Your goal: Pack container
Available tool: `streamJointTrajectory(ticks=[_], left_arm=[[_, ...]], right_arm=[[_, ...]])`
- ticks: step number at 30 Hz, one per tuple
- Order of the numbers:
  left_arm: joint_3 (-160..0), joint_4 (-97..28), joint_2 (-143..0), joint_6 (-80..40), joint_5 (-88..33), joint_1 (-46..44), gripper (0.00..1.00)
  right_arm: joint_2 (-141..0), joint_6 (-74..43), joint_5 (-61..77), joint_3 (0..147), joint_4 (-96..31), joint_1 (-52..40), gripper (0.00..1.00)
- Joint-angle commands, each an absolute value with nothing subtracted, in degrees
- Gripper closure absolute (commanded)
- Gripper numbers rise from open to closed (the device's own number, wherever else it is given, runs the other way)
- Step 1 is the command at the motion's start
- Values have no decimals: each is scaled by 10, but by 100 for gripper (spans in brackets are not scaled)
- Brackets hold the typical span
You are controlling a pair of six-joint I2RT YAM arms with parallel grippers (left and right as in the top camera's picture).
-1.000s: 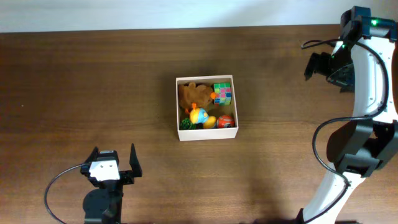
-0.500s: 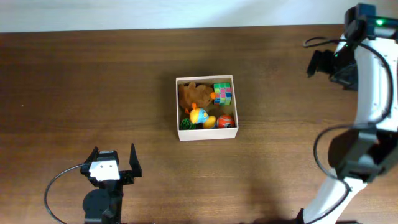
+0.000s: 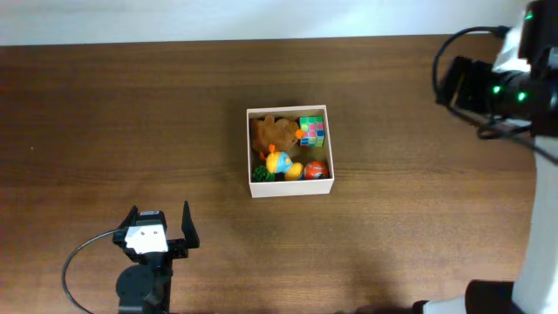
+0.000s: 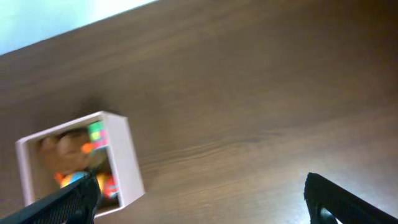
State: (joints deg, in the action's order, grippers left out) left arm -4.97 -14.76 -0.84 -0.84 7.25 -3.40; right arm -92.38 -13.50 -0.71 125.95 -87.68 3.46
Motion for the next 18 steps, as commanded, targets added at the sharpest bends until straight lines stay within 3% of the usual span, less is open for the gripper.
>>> streamJointTrajectory(ticks=[1, 4, 12, 18], left_arm=[[-46, -145, -3, 3, 68, -31, 1], [-46, -145, -3, 3, 68, -31, 1], [-46, -145, -3, 3, 68, -31, 1], [-46, -145, -3, 3, 68, -31, 1]], right_arm=[[-886, -136, -6, 1242, -877, 0, 1], [-842, -136, -12, 1196, -858, -20, 1], [-636, -140, -6, 887, -543, -23, 1], [-525, -140, -9, 708, -429, -22, 1]])
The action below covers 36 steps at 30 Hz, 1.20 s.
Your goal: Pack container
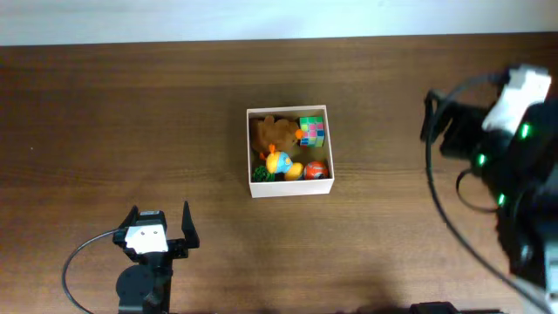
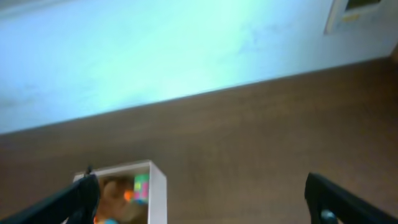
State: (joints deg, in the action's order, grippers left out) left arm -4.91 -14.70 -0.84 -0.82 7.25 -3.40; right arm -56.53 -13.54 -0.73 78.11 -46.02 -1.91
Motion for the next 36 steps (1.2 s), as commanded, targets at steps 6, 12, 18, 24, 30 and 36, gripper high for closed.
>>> streamJointTrajectory(ticks=[6, 12, 18, 24, 30, 36], left_arm=[[-46, -145, -3, 3, 68, -31, 1], [-46, -145, -3, 3, 68, -31, 1], [-46, -145, -3, 3, 69, -31, 1], [-46, -145, -3, 3, 68, -31, 1], [-46, -145, -3, 3, 68, -31, 1], [-46, -145, -3, 3, 68, -31, 1]], right_arm=[[-439, -140, -15, 552, -342, -22, 1], [-356, -133, -52, 392, -188, -22, 1], [-268, -66, -52, 246, -65, -22, 1], [-171, -57, -52, 147, -51, -22, 1], [-89, -2, -19, 87, -53, -22, 1], [-76, 58, -24, 66, -108, -22, 1]])
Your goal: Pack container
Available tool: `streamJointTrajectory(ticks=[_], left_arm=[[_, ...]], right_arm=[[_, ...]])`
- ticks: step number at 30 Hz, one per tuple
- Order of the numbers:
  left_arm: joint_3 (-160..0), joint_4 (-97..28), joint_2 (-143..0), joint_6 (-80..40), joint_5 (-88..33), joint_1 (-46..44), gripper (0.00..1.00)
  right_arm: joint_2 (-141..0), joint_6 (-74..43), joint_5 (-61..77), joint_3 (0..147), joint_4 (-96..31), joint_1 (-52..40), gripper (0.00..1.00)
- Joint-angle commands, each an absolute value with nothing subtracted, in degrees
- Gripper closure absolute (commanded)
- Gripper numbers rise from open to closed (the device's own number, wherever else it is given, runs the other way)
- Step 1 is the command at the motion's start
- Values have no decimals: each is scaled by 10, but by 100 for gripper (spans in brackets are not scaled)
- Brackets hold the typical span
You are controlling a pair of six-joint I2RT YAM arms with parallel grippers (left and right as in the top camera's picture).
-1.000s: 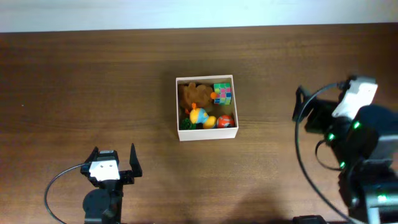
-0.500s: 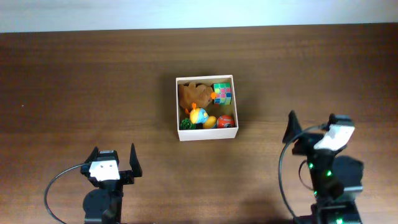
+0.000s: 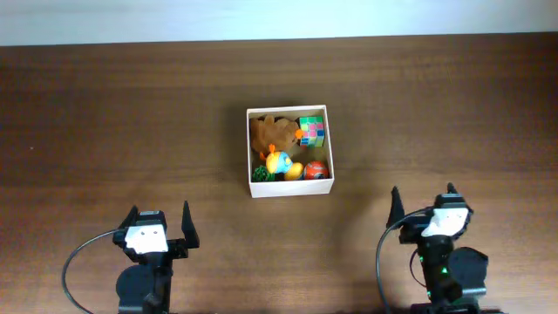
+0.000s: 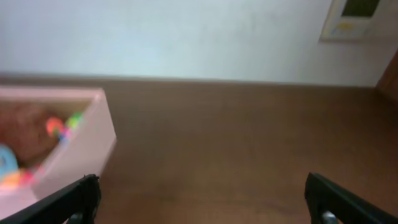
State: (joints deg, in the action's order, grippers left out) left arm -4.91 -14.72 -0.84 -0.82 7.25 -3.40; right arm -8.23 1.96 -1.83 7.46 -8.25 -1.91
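Note:
A white box [image 3: 290, 187] stands mid-table, also seen as the white box [image 4: 81, 149] at the left of the right wrist view. Inside lie a brown plush [image 3: 271, 133], a colourful cube [image 3: 311, 130], a blue-and-yellow toy [image 3: 281, 162], a red ball [image 3: 316, 168] and something green [image 3: 261, 174]. My right gripper [image 3: 422, 202] rests open near the front right of the table, nothing between its fingers [image 4: 74, 198]. My left gripper [image 3: 159, 222] stands open at the front left, away from the box.
Bare brown tabletop [image 3: 131, 113] surrounds the box on all sides. A pale wall [image 4: 186, 37] runs behind the table's far edge.
My right arm has gone from high at the right edge down to the front right of the table, gripper still open. The box, its contents and the left arm are unchanged.
My right arm was raised at the far right, its camera looking down on the box. Then it sat lower at the right edge. Now it rests at the front right, mirroring the left arm. The box stayed filled throughout.

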Motion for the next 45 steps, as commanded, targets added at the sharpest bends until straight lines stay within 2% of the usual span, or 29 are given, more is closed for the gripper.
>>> streamJointTrajectory(ticks=[1, 6, 14, 45], left_arm=[[-46, -145, -3, 3, 68, -31, 1], [-46, -145, -3, 3, 68, -31, 1], [-46, -145, -3, 3, 68, -31, 1], [-46, -145, -3, 3, 68, -31, 1]], right_arm=[[-76, 58, -32, 66, -121, -22, 1], [-46, 58, -46, 53, -178, -22, 1], [-2, 58, -47, 53, -173, -22, 1], [-2, 58, -20, 53, -176, -22, 1]])
